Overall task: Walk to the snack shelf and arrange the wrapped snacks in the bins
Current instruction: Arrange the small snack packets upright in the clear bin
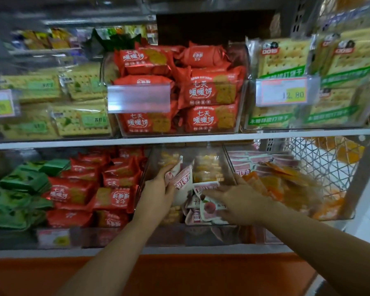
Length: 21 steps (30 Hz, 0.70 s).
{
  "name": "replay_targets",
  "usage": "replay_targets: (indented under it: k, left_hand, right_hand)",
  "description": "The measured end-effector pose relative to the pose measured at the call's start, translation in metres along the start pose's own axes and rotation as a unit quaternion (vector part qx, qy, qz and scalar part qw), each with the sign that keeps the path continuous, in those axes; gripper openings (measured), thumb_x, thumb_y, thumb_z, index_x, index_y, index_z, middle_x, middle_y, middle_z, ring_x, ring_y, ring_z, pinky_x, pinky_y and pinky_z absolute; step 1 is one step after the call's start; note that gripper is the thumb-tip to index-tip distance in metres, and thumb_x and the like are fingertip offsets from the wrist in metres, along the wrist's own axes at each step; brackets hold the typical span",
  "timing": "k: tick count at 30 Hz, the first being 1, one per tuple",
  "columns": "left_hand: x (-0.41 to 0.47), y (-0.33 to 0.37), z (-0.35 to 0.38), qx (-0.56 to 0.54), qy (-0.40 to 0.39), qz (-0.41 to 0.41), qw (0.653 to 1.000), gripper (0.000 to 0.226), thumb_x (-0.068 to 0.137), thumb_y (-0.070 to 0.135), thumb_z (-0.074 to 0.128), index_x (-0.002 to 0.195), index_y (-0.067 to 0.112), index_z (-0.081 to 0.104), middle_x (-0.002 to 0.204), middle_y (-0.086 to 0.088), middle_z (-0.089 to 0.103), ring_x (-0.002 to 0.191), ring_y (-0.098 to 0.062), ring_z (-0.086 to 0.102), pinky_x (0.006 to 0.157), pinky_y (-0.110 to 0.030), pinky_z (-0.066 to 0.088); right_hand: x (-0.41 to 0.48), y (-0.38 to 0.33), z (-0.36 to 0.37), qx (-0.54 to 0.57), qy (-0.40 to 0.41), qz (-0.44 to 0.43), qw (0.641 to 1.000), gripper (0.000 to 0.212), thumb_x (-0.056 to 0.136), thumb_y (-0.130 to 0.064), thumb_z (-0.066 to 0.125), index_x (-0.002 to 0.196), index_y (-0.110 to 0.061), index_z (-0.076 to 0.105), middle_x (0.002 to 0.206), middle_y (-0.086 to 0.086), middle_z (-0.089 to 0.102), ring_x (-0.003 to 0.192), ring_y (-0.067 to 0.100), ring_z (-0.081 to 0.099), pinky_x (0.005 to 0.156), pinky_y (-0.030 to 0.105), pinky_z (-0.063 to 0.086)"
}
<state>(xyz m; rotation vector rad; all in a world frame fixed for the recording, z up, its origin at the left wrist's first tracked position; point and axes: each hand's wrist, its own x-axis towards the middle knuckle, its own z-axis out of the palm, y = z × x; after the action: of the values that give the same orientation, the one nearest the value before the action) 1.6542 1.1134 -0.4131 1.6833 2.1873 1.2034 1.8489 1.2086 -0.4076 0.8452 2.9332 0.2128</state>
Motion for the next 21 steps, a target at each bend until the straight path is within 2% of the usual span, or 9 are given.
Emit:
replay_targets:
  k: [2,4,7,10,13,15,18,19,21]
  left_hand:
    - [0.002,-0.008,-0.005,-0.034,0.020,-0.008,0.999,0.045,0.095,0.013,0.049,0.138,0.025,0.042,0.075,0.004,0.066,0.057,-0.015,0.060,0.050,-0.032,0.045]
    - [0.003,-0.014,-0.008,-0.066,0.044,-0.016,0.997,0.042,0.096,0.013,0.048,0.137,0.021,0.043,0.081,0.014,0.062,0.065,-0.005,0.061,0.055,-0.027,0.047]
    - [-0.003,-0.016,-0.012,-0.114,0.075,-0.022,0.990,0.040,0.097,0.013,0.047,0.136,0.023,0.044,0.086,0.022,0.061,0.071,0.004,0.061,0.058,-0.025,0.050]
    - [-0.014,-0.013,-0.012,-0.138,0.099,-0.013,0.985,0.040,0.098,0.020,0.047,0.136,0.029,0.043,0.089,0.020,0.066,0.076,-0.003,0.065,0.067,-0.039,0.057]
    - [-0.022,-0.004,-0.009,-0.140,0.133,0.005,0.981,0.041,0.098,0.022,0.046,0.137,0.033,0.042,0.084,0.007,0.069,0.072,-0.019,0.066,0.064,-0.049,0.055]
    - [-0.022,0.006,-0.006,-0.161,0.150,0.009,0.975,0.040,0.098,0.017,0.045,0.135,0.032,0.044,0.083,0.007,0.068,0.071,-0.015,0.064,0.063,-0.041,0.055]
    - [-0.020,0.027,0.003,-0.216,0.162,-0.006,0.963,0.040,0.098,0.011,0.045,0.132,0.031,0.044,0.096,0.024,0.060,0.083,0.011,0.060,0.064,-0.011,0.050]
    - [-0.019,0.034,0.009,-0.238,0.155,-0.020,0.959,0.038,0.098,0.010,0.045,0.130,0.030,0.046,0.097,0.023,0.060,0.082,0.016,0.058,0.063,-0.007,0.047]
    - [-0.015,0.050,0.027,-0.289,0.125,-0.070,0.946,0.026,0.098,0.013,0.046,0.118,0.028,0.053,0.096,0.014,0.065,0.074,0.013,0.060,0.059,-0.008,0.046]
  right_hand:
    - [0.007,-0.001,0.002,-0.007,-0.012,-0.014,1.000,0.063,0.090,-0.054,0.043,0.145,-0.039,0.016,0.150,0.002,0.033,0.136,0.021,0.034,0.112,0.053,0.001]
    - [0.011,-0.003,0.002,-0.013,-0.019,-0.019,1.000,0.065,0.086,-0.056,0.048,0.143,-0.041,0.020,0.149,0.000,0.035,0.134,0.020,0.037,0.111,0.055,0.004]
    - [0.015,-0.009,0.000,0.034,0.005,-0.001,0.999,0.058,0.082,-0.045,0.056,0.137,-0.041,0.036,0.144,-0.007,0.041,0.132,0.013,0.038,0.112,0.055,0.004]
    - [0.014,-0.011,0.003,0.103,0.067,0.006,0.992,0.049,0.077,-0.034,0.058,0.125,-0.039,0.052,0.135,-0.014,0.049,0.128,0.007,0.042,0.114,0.050,0.000]
    - [0.004,-0.004,0.012,0.175,0.149,-0.028,0.973,0.042,0.076,-0.031,0.064,0.117,-0.038,0.060,0.132,-0.013,0.054,0.128,0.006,0.043,0.118,0.039,0.002]
    - [-0.010,0.002,0.011,0.195,0.200,-0.019,0.960,0.044,0.074,-0.024,0.073,0.115,-0.033,0.064,0.128,-0.010,0.057,0.124,0.007,0.047,0.115,0.027,0.002]
    - [-0.043,0.018,0.008,0.212,0.285,0.043,0.934,0.047,0.068,-0.011,0.079,0.111,-0.027,0.067,0.123,-0.005,0.061,0.116,0.005,0.050,0.111,0.046,0.024]
    - [-0.054,0.026,0.008,0.222,0.310,0.072,0.922,0.048,0.068,-0.007,0.079,0.110,-0.027,0.067,0.122,-0.007,0.059,0.115,0.004,0.050,0.108,0.047,0.030]
    - [-0.073,0.045,0.006,0.250,0.325,0.148,0.900,0.048,0.072,-0.006,0.076,0.114,-0.028,0.064,0.125,-0.010,0.054,0.116,0.009,0.051,0.103,0.034,0.036]
